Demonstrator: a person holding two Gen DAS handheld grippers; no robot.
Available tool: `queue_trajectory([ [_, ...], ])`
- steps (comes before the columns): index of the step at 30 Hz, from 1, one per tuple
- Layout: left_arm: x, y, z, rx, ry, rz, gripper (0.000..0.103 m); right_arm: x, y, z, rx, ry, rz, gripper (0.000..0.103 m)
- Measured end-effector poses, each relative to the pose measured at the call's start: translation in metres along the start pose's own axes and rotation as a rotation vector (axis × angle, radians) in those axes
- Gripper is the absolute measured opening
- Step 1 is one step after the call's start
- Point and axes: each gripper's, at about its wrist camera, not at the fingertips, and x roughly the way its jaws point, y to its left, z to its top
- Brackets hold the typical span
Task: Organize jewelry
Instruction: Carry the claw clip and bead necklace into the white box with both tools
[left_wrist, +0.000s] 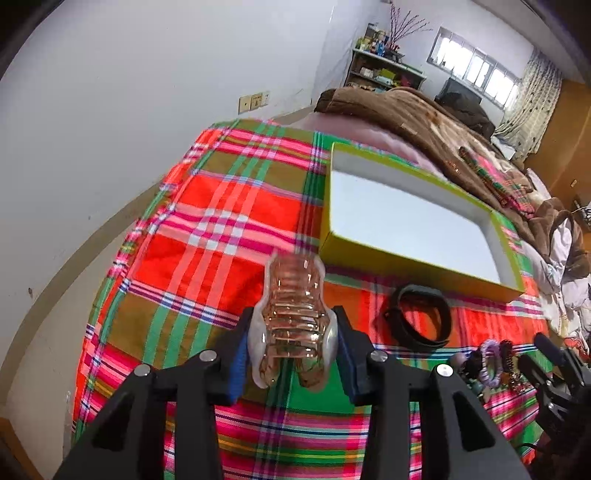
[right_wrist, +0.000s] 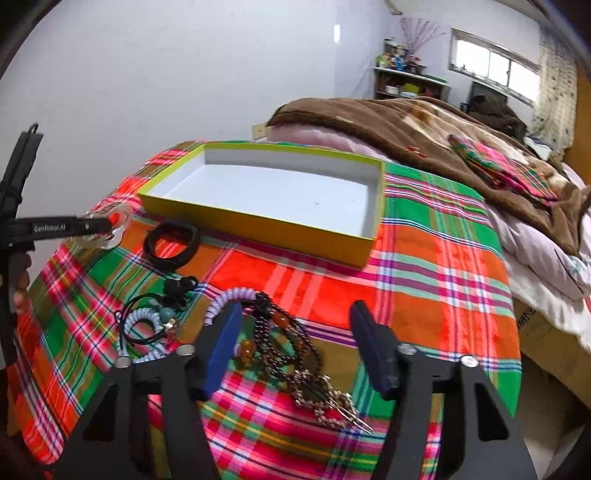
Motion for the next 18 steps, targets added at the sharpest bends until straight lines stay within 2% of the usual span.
queue_trajectory([
  [2, -0.004, -0.002, 0.000, 0.008, -0.013, -0.008, 0.042, 0.004, 0.003, 0.001, -0.016, 0.014, 0.010, 0.054],
  [5, -0.004, -0.003, -0.001, 0.013, -0.010, -0.022, 0.042, 0.011, 0.007, 0.003, -0.049, 0.042, 0.038, 0.045],
  [12, 0.000, -0.002, -0.005, 0.020, 0.001, -0.026, 0.042, 0.023, 0.011, 0.002, -0.082, 0.080, 0.045, 0.040],
  [15, 0.002, -0.002, -0.005, 0.021, 0.000, -0.025, 0.042, 0.028, 0.013, 0.002, -0.094, 0.093, 0.025, 0.028],
  [18, 0.003, -0.002, -0.007, 0.024, 0.003, -0.033, 0.042, 0.027, 0.013, 0.001, -0.091, 0.093, 0.029, 0.026],
])
